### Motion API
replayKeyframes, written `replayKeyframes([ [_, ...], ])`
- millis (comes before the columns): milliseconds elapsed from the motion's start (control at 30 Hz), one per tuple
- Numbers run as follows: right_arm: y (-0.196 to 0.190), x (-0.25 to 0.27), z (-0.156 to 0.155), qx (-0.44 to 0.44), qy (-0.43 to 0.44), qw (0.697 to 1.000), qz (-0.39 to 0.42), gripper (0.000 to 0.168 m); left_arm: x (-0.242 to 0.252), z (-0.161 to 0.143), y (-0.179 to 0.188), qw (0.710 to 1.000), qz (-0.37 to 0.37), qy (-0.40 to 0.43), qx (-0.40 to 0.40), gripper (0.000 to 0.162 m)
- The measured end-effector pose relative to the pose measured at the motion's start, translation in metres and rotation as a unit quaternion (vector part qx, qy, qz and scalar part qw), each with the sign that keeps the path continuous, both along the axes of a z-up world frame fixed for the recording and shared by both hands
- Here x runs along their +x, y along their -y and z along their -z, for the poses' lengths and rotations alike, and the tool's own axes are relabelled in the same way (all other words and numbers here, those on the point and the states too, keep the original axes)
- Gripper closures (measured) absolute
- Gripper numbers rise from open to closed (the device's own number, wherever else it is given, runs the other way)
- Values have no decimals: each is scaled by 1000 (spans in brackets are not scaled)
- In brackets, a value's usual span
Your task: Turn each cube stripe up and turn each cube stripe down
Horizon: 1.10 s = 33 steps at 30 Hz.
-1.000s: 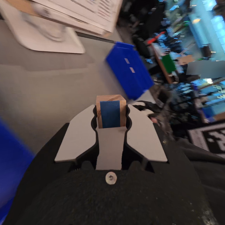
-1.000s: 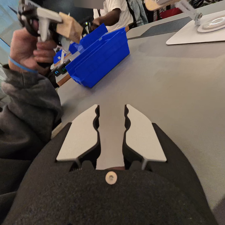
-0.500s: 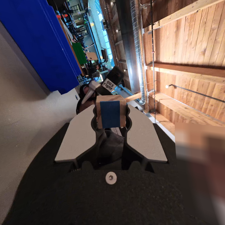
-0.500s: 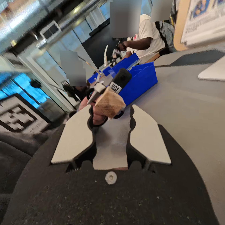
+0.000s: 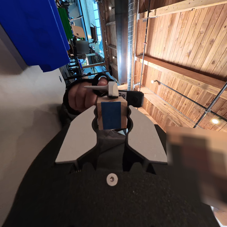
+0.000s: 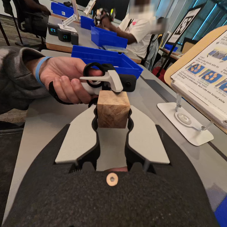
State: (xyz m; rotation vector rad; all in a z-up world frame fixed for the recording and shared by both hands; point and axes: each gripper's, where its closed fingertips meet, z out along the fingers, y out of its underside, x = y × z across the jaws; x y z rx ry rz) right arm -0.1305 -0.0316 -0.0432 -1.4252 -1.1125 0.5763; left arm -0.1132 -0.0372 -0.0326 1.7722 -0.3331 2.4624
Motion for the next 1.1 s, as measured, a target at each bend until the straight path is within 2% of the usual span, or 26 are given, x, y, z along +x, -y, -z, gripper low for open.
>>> replayKeyframes([
  [167,3,0,-2,-3,-5,1000,-10,123,-3,-1,5,999,7,-11,31,118],
  [233,3,4,-6,1,-3,1000,-5,123,-12,-4,5,998,-6,-21,53,104],
  [367,-2,25,-22,-4,1,1000,22,123,-34,-3,9,976,-75,-93,180,99],
  [433,-7,42,-31,-12,3,999,47,123,-46,7,15,941,-126,-154,273,99],
  [533,-16,69,-42,-30,7,995,100,123,-72,34,9,853,-234,-269,382,99],
  [600,-26,89,-46,-45,9,988,146,123,-94,53,1,796,-292,-334,412,100],
  [733,-40,121,-46,-84,10,972,221,123,-115,75,-11,718,-318,-410,463,102],
  [933,-53,158,-38,-141,4,944,297,123,-114,73,-11,673,-307,-433,515,105],
  [1100,-65,208,-38,-190,25,909,369,123,-108,76,-3,696,-289,-423,502,105],
])
